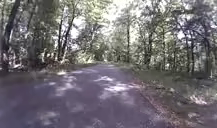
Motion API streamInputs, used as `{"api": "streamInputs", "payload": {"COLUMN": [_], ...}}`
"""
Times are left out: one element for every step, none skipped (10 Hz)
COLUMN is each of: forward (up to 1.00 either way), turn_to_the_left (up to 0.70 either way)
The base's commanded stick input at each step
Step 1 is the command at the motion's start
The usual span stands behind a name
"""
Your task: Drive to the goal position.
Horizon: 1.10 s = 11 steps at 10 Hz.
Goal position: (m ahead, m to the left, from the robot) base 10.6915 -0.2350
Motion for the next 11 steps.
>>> {"api": "streamInputs", "payload": {"forward": [0.45, 0.45, 0.45, 0.45, 0.45, 0.45, 0.45, 0.45, 0.45, 0.45, 0.45], "turn_to_the_left": [-0.27, -0.27, -0.27, -0.22, -0.13, -0.04, 0.00, 0.00, 0.00, 0.00, 0.00]}}
